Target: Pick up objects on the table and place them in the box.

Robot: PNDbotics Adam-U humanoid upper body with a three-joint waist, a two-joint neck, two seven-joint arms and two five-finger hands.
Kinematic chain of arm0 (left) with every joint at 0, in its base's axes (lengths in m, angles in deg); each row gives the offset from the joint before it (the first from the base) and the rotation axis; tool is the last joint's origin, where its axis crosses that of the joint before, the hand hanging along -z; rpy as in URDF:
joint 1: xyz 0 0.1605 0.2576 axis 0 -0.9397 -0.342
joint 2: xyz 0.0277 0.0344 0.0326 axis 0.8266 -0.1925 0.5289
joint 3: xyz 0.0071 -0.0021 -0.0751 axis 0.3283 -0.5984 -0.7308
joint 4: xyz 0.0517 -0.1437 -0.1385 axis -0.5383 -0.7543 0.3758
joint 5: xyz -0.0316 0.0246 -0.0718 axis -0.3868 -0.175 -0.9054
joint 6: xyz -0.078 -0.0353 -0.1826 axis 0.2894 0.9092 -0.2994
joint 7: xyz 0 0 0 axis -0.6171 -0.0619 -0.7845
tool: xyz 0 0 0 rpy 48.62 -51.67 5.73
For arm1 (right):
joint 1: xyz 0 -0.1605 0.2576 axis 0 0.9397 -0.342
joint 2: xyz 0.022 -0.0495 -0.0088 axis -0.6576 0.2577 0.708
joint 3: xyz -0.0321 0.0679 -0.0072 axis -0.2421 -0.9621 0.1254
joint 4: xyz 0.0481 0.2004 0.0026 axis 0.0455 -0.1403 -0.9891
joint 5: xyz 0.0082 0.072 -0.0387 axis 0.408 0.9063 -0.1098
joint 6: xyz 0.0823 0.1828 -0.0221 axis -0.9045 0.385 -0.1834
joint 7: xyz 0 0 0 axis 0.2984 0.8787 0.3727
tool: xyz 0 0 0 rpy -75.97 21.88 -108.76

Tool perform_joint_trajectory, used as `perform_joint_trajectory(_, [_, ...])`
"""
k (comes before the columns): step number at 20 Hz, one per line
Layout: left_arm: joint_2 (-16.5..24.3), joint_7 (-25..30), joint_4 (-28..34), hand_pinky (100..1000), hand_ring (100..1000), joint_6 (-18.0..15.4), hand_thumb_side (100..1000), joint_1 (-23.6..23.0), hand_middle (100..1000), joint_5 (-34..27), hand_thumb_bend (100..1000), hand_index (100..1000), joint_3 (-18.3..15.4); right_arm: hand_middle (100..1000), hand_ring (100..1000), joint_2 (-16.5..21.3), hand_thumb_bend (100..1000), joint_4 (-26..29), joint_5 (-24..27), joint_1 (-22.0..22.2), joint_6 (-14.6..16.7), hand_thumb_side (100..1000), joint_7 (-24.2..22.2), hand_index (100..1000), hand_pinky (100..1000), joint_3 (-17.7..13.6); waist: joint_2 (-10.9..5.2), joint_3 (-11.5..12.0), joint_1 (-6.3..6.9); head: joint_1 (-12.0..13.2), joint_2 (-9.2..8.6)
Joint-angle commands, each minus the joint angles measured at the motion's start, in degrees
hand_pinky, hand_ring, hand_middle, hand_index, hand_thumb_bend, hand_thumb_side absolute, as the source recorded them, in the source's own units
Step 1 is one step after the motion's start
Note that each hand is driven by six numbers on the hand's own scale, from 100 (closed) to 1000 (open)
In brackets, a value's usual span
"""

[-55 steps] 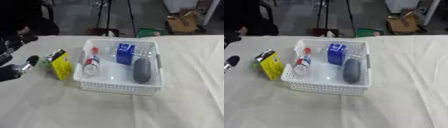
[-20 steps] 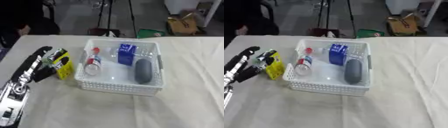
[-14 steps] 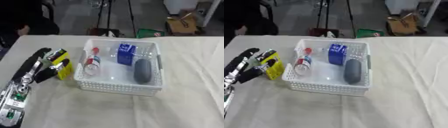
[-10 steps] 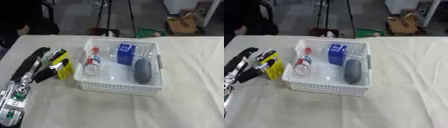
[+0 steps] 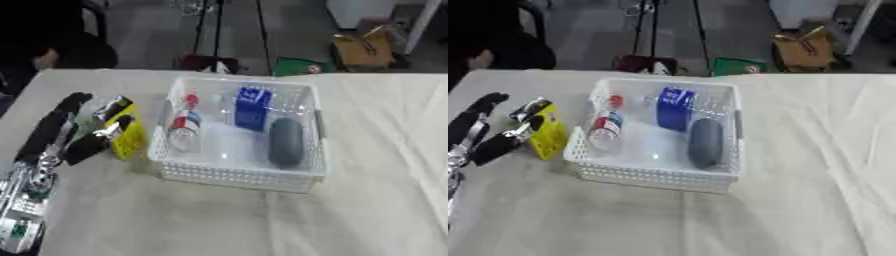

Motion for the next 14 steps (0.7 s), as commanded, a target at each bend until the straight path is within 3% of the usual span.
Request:
perform_joint_trajectory(1, [1.74, 0.0, 0.34, 1000, 1000, -0.04, 866, 0.63, 1000, -0.54, 576, 1000, -0.95, 627, 764, 0.63, 100, 0.95, 0.41, -0.6, 0.1, 1000, -0.15, 830, 781, 0.05, -0.76, -0.06, -0.06, 0.28, -0.58])
perform_joint_trajectory(7, [5.2, 2.5, -1.64, 1000, 1000, -1.66, 857, 1.36, 1000, -2.13, 572, 1000, 0.81, 626, 764, 0.98, 100, 0.95, 0.4, -0.31, 0.07, 1000, -0.18, 830, 781, 0.08, -1.15, 0.13, 0.35, 0.3, -0.25])
perform_joint_trajectory(14, [14.0, 7.96, -9.44, 1000, 1000, -6.86, 838, 6.28, 1000, -4.14, 661, 1000, 9.07, 626, 764, 1.71, 100, 0.95, 0.45, 0.81, -0.04, 1000, -0.71, 829, 779, 0.33, -2.13, 0.8, 2.27, 0.43, 0.74])
